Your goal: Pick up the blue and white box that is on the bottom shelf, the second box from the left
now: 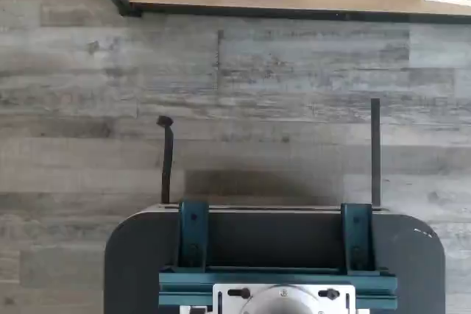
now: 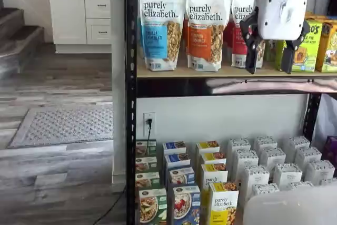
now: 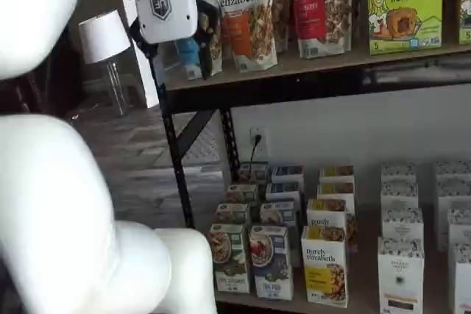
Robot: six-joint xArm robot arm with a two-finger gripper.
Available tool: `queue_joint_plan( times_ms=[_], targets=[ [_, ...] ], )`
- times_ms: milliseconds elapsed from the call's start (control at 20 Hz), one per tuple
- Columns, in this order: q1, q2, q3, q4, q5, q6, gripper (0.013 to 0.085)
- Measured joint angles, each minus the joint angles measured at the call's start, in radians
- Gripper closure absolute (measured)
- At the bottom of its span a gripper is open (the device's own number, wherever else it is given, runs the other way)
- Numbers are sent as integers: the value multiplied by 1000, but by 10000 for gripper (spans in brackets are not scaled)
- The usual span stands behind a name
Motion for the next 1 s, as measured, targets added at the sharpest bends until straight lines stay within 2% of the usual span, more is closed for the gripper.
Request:
queue_joint_plan(
  times_ms=[550,750,1000],
  targets=[
    [8,4,8,-16,-11,1,130],
    [16,5,38,-24,-33,6,130],
    [6,-4,98,-8,-93,2,130]
  ],
)
